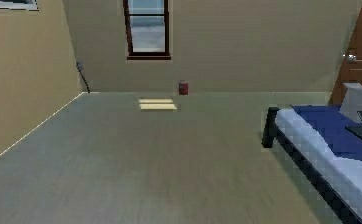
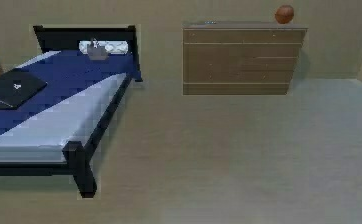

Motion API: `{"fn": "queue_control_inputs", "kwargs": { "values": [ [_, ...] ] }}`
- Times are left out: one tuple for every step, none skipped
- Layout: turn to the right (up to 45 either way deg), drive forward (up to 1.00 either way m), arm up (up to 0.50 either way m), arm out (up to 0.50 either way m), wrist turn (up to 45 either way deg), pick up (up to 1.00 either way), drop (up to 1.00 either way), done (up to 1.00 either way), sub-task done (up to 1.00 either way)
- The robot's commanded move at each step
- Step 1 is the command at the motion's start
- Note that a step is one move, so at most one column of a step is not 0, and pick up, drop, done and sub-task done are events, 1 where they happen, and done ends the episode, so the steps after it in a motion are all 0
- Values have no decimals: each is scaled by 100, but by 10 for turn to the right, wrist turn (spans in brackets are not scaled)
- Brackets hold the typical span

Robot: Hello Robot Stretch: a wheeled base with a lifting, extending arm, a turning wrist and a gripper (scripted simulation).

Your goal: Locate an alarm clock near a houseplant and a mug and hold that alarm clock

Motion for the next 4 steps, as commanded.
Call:
{"fn": "queue_control_inputs", "kwargs": {
  "values": [
    [-450, 0, 0, 0, 0, 0, 0, 0, 0],
    [0, 35, 0, 0, 0, 0, 0, 0, 0],
    [-450, 0, 0, 0, 0, 0, 0, 0, 0],
    [-450, 0, 0, 0, 0, 0, 0, 0, 0]
  ]
}}
